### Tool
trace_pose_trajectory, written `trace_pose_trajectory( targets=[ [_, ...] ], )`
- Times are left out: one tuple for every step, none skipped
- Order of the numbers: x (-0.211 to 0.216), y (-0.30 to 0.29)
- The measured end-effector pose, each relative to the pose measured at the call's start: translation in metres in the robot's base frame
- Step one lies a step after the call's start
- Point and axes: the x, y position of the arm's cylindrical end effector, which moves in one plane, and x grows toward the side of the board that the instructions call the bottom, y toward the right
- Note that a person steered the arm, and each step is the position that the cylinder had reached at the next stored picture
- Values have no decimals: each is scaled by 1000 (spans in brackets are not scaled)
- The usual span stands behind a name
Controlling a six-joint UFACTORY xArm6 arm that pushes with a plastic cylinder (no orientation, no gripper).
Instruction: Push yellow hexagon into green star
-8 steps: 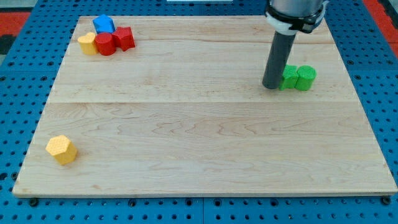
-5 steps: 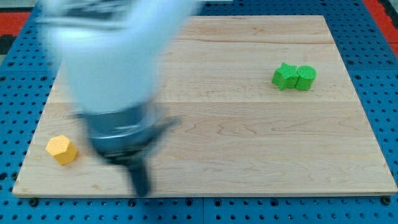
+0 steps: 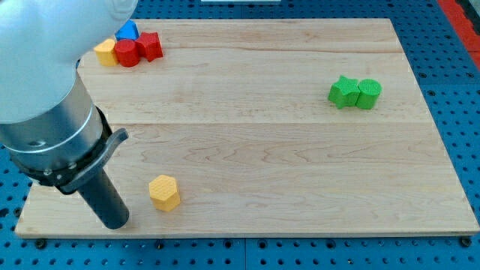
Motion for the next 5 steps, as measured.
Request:
trace_pose_trajectory(
  targets=[
    [-36,45],
    [-71,62],
    [-38,111],
    [-6,109],
    [-25,152]
  ],
)
